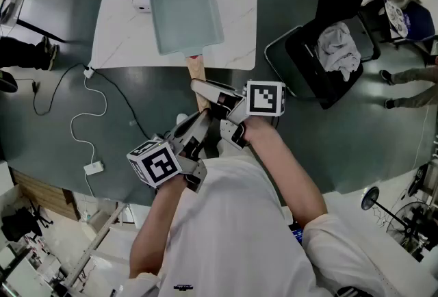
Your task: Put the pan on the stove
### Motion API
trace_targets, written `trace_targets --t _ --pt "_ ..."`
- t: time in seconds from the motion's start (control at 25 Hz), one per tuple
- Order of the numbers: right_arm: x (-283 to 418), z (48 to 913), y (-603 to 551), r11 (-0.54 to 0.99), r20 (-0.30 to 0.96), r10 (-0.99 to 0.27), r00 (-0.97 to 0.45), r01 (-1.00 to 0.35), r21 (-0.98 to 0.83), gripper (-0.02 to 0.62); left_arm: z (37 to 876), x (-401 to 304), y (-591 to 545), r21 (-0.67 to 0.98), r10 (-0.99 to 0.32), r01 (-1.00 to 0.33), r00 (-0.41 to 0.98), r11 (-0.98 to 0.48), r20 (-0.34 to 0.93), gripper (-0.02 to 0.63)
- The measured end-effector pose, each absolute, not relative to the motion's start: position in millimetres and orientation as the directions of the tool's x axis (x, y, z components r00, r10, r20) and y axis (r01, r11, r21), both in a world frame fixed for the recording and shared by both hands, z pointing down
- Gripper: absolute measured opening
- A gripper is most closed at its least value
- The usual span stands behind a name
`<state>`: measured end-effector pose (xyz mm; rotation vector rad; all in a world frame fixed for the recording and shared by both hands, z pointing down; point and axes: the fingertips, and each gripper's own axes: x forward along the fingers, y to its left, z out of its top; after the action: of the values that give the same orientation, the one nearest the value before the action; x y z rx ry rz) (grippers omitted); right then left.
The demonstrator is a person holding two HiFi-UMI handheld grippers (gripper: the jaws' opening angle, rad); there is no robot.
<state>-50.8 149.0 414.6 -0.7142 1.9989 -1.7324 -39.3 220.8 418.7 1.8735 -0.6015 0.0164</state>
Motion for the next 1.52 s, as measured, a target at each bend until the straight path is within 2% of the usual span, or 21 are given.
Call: trace_targets --t 0.28,0.72,1.08,1.52 --pt "-73.9 387.2 247.1 0.064 0.048 -0.598 -0.8 -0.107 -0.992 0.117 388.4 -57.6 315.9 0.894 -0.424 -0.387 0.865 -0.226 0.267 0.077" --pt "-106.9 356.4 314.7 0.15 0.025 -0.59 -0.807 -0.14 -0.979 0.117 358.2 -92.9 385.6 0.892 -0.433 -0.363 0.873 -0.269 0.225 0.077" --pt "-67.7 353.2 302.3 0.191 0.011 -0.532 -0.847 -0.132 -0.973 0.12 357.7 -49.4 372.6 0.875 -0.464 -0.409 0.847 -0.26 0.258 0.077" --pt "-16.3 368.6 269.2 0.162 0.006 -0.503 -0.865 -0.101 -0.982 0.121 372.7 6.9 337.4 0.865 -0.49 -0.437 0.826 -0.247 0.277 0.08"
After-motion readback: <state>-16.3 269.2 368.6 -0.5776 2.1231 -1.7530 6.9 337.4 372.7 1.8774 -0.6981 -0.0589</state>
